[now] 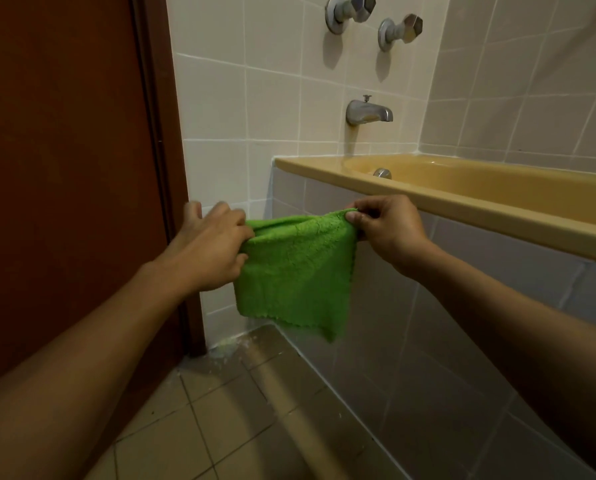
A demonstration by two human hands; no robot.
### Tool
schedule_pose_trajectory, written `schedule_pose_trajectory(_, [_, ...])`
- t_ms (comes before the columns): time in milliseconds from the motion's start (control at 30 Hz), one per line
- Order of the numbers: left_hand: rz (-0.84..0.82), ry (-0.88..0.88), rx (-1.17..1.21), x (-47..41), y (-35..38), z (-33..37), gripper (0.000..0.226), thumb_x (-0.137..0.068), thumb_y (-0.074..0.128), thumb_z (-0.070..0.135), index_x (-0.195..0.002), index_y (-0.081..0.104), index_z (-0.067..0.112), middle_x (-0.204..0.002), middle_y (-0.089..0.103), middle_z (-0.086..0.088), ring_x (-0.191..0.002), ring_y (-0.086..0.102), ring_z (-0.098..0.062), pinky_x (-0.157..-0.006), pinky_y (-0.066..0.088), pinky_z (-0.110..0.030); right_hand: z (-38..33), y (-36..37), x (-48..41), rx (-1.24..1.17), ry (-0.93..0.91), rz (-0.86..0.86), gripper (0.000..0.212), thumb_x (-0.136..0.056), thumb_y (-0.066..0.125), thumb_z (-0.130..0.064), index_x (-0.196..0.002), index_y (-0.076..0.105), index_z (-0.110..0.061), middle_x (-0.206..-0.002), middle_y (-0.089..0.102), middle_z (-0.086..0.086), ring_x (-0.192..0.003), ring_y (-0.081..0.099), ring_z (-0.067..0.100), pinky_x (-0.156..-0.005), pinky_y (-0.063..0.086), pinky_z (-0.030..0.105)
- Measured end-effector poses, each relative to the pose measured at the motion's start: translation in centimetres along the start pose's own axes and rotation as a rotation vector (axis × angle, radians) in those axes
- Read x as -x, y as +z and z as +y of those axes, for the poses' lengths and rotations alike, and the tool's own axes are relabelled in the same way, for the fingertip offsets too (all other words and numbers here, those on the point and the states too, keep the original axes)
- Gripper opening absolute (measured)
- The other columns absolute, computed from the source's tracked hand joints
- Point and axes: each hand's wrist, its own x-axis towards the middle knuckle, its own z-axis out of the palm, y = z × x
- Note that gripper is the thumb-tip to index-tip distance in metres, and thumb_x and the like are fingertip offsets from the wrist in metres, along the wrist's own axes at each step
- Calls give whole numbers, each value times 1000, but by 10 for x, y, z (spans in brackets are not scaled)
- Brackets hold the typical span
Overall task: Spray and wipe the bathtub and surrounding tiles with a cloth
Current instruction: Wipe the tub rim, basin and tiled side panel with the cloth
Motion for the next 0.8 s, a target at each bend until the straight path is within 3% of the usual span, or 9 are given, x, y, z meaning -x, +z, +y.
schedule_pose_trajectory(100, [37,-59,-119,0,-5,-10,38,-92,55,62,-113,67,34,-105,37,1,-113,36,-23,-94,29,-50,-2,-5,-2,-35,17,7,9,-92,72,-13,-87,78,-18,-85,75,8,-82,72,25,-79,62,51])
schedule_pose_trajectory(167, [-1,-80,-70,0,-3,-15,38,-92,53,67,-113,64,38,-105,39,4,-111,38,-20,-93,28,-49,-3,-8,-3,-62,35,1,13,-93,71,-14,-84,77,-19,-87,74,14,-78,70,26,-78,62,54])
schedule_pose_trajectory(267, [7,-81,410,5,4,-19,20,-92,67,51,-95,56,35,-100,53,10,-100,53,-15,-94,39,-45,-4,-10,-2,-109,61,3,15,-96,66,-12,-84,73,-18,-86,71,16,-75,65,26,-79,60,59])
schedule_pose_trajectory(367, [67,-152,921,11,7,-12,25,-88,79,18,-90,55,25,-92,67,3,-87,68,-19,-77,59,-49,-6,-8,-2,-185,91,5,17,-98,63,-8,-84,68,-17,-82,65,13,-75,61,27,-79,56,63])
schedule_pose_trajectory(467, [88,-261,1140,14,5,2,31,-87,75,-2,-100,50,11,-102,65,-9,-89,71,-28,-71,63,-39,-7,-6,-2,-194,126,-10,15,-98,63,-7,-85,66,-15,-84,63,15,-77,60,27,-80,56,60])
schedule_pose_trajectory(533, [41,-275,1221,12,5,4,35,-87,73,-8,-105,49,10,-109,63,-12,-91,73,-31,-72,64,-40,-8,-6,-3,-192,139,5,16,-97,64,-8,-84,66,-16,-81,62,11,-76,59,25,-78,57,58])
schedule_pose_trajectory(600, [-79,-204,1183,9,7,0,40,-86,72,-10,-108,55,18,-114,62,-8,-92,73,-29,-78,64,-47,-10,-6,-1,-207,133,2,15,-96,65,-7,-84,66,-15,-79,62,9,-76,58,25,-74,55,50])
schedule_pose_trajectory(700, [-289,-28,857,4,4,1,46,-81,68,-5,-107,67,33,-108,68,6,-99,68,-15,-87,60,-46,-14,-6,3,-188,65,-50,11,-96,66,-7,-87,68,-14,-79,65,9,-75,60,22,-72,53,41])
schedule_pose_trajectory(800, [-299,-39,778,-3,-3,5,30,-78,76,4,-93,72,29,-98,71,9,-93,66,-12,-83,57,-37,-12,-4,2,-137,38,-37,14,-95,66,-9,-85,68,-18,-75,64,4,-71,58,15,-67,50,35])
